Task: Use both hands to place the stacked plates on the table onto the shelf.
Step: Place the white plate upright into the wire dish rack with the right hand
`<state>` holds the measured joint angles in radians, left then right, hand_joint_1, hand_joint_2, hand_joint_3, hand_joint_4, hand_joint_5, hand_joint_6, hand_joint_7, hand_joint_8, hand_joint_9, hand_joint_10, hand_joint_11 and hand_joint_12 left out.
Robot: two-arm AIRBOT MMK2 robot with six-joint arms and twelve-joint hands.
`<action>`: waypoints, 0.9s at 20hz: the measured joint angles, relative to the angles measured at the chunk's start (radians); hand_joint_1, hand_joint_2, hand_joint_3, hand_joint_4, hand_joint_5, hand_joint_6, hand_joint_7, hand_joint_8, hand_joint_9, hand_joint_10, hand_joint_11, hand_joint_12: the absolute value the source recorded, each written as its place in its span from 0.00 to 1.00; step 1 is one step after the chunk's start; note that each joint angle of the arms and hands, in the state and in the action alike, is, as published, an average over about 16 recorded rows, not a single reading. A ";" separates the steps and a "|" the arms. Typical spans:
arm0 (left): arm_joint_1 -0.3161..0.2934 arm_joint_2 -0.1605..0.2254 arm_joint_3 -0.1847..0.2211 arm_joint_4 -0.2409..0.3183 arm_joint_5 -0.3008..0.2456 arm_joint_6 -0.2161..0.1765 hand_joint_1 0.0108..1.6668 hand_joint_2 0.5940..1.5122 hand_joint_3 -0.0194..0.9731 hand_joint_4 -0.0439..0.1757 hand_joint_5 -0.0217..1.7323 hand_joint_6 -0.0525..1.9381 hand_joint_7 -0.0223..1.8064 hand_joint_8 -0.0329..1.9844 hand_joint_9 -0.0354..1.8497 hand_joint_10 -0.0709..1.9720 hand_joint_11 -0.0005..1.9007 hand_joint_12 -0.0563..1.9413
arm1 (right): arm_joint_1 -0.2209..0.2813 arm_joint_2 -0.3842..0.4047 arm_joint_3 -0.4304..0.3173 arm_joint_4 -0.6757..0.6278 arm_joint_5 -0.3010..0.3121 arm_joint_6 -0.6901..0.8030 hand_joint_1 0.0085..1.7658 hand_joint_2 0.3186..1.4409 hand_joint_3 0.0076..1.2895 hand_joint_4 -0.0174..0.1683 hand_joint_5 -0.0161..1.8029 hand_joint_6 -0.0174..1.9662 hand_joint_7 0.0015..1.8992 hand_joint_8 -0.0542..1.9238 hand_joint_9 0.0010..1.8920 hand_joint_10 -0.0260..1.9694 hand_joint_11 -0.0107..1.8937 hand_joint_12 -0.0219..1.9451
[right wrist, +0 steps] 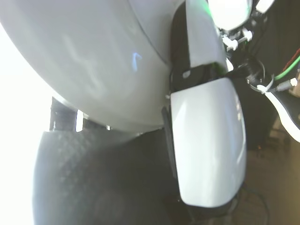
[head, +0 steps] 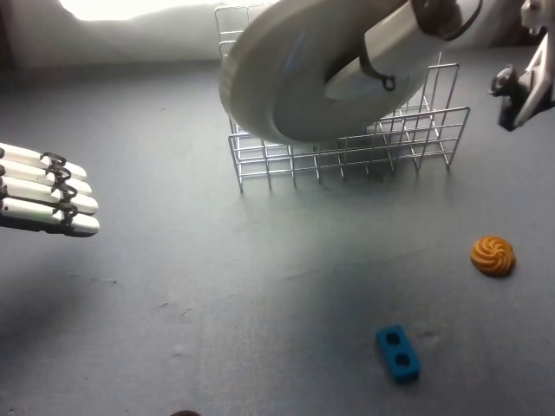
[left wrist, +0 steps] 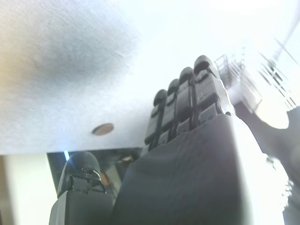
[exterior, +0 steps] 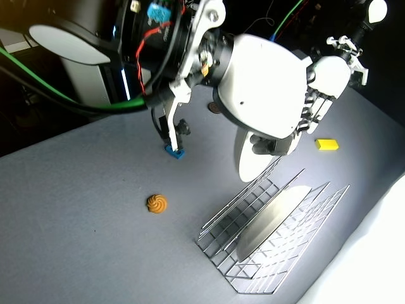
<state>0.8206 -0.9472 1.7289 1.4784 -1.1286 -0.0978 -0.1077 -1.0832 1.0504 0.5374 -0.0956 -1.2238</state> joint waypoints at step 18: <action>-0.016 -0.004 0.008 0.002 0.008 -0.018 0.00 0.57 0.03 0.21 0.02 0.03 0.02 0.01 0.03 0.04 0.01 0.03 | -0.010 -0.050 0.116 0.013 0.014 0.018 0.71 0.60 0.01 0.05 0.57 0.43 0.58 0.48 0.66 0.24 0.50 0.63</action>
<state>0.8046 -0.9509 1.7367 1.4806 -1.1208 -0.1153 -0.1174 -1.1328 1.1665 0.5499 -0.0815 -1.2060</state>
